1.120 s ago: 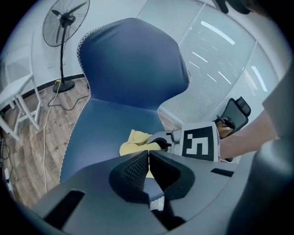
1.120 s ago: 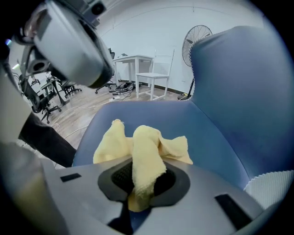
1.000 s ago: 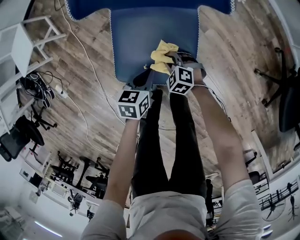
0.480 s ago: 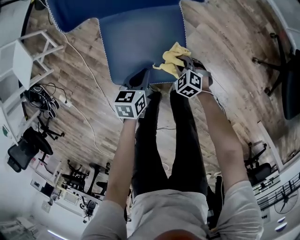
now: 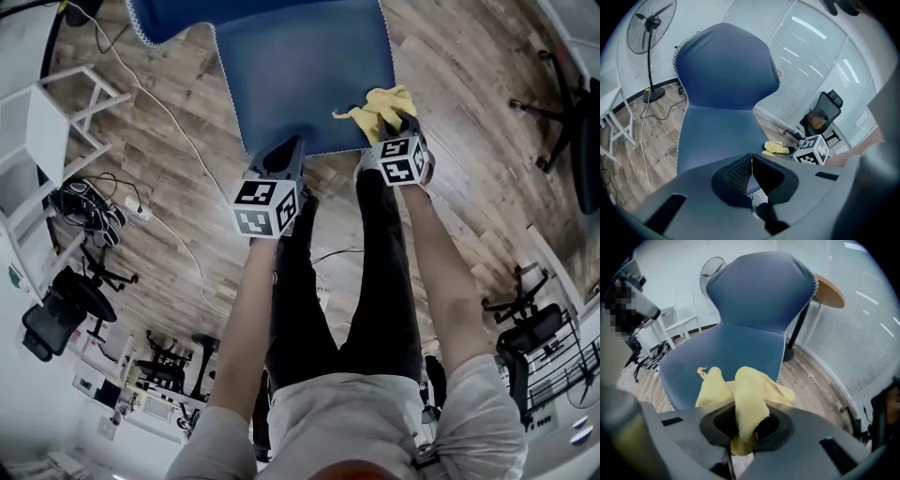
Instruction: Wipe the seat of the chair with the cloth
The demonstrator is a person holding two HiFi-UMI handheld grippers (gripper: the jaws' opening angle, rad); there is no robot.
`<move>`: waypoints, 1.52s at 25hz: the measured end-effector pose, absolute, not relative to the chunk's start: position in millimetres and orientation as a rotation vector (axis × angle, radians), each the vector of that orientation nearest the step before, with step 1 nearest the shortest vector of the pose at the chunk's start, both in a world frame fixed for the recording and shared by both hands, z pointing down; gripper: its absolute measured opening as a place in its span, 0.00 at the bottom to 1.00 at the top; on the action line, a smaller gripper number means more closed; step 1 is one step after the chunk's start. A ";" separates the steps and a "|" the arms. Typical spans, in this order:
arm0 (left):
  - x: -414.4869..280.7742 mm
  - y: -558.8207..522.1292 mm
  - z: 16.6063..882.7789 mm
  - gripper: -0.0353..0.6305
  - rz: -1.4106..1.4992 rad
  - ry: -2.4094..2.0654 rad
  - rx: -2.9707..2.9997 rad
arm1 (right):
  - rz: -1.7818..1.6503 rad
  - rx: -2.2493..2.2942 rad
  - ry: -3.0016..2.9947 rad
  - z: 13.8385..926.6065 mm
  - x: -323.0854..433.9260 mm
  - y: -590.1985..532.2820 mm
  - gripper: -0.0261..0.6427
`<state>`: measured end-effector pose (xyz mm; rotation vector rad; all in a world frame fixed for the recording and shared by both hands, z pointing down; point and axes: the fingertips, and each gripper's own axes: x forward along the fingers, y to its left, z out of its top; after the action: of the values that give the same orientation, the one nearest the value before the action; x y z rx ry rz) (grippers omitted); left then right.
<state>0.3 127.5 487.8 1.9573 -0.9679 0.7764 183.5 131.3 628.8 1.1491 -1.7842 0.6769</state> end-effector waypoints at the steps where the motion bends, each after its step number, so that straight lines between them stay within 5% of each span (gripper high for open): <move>1: -7.9 131.1 486.8 0.09 0.781 -0.955 1.969 | 0.709 1.207 -1.756 629.1 184.1 133.0 0.14; 16: -128.9 169.0 488.1 0.09 0.871 -0.773 2.078 | 1.042 1.731 -1.399 627.4 125.2 175.9 0.14; 38: -193.2 181.4 482.9 0.09 0.817 -0.841 2.027 | 1.092 1.517 -1.692 609.3 -100.8 162.7 0.14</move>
<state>-193.2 181.4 482.9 2.0273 -0.8412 0.8172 -100.8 162.7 609.3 1.5170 -1.6920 1.0925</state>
